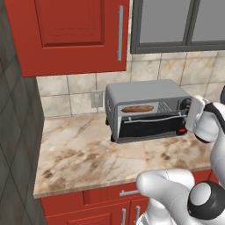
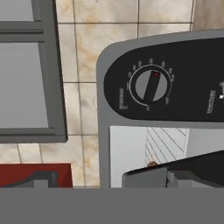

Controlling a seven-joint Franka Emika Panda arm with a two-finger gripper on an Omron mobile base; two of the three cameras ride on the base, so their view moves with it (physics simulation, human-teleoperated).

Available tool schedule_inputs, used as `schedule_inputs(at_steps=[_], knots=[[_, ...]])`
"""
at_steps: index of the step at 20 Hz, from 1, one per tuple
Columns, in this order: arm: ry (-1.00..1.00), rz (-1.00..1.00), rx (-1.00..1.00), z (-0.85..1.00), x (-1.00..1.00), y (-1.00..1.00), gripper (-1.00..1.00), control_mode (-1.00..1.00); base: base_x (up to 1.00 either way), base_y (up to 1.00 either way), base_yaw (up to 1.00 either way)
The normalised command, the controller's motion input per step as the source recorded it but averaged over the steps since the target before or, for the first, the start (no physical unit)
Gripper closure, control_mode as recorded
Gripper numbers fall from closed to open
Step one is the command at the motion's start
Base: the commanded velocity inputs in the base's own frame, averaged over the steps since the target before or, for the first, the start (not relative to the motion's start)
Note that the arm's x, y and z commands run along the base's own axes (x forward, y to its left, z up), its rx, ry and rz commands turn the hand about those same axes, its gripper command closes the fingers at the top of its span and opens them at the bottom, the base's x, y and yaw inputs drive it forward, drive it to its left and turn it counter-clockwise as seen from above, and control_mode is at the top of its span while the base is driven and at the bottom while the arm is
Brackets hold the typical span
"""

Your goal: Pull the toaster oven rack outwards. Pick up the baguette from the plate and place it on the toaster oven rack. Close the toaster oven door fully and set the temperature to the lowest setting.

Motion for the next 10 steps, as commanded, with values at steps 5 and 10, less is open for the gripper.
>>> schedule_inputs(at_steps=[5,10], knots=[[0.0,0.0,0.0,0.11,0.26,0.13,-1.0,-1.0,0.0,0.0,0.0],[0.0,0.0,0.0,0.12,0.17,0.11,-1.0,-1.0,0.0,0.0,0.0]])
